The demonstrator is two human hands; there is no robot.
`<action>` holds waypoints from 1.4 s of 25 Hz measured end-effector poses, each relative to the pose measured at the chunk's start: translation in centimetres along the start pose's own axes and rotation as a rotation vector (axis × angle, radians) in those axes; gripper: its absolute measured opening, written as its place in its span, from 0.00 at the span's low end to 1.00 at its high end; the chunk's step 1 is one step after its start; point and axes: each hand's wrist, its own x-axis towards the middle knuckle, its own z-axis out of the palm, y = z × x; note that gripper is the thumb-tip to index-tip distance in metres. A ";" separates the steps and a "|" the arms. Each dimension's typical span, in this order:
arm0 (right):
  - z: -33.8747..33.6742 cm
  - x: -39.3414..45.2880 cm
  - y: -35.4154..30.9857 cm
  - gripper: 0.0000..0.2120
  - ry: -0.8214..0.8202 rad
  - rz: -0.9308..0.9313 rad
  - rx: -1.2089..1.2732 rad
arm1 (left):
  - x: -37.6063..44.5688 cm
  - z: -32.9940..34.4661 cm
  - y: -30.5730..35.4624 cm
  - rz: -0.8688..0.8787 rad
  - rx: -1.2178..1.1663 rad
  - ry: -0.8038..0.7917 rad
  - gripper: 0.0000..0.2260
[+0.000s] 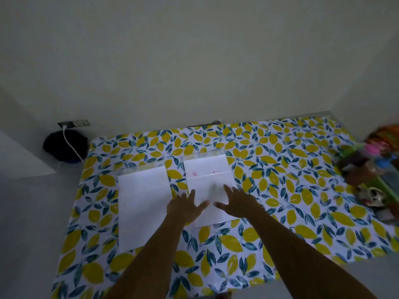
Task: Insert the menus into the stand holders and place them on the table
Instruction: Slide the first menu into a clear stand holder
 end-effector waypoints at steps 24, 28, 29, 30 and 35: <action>-1.6 -4.1 9.7 0.22 -0.036 -0.115 1.115 | -5.3 1.4 -2.7 0.083 -0.723 0.393 0.16; -3.0 -6.5 9.0 0.15 0.029 -0.145 1.068 | -7.8 0.4 -3.7 0.247 -0.651 0.478 0.15; -3.3 -6.5 8.9 0.14 0.081 -0.151 1.072 | -8.1 -0.5 -3.9 0.291 -0.633 0.500 0.12; -3.6 -6.4 8.7 0.12 0.142 -0.168 1.050 | -8.3 -1.4 -3.8 0.329 -0.611 0.522 0.10; -6.0 -3.5 7.7 0.11 0.511 -0.328 0.631 | -6.0 -5.9 -3.1 0.339 -0.457 0.664 0.05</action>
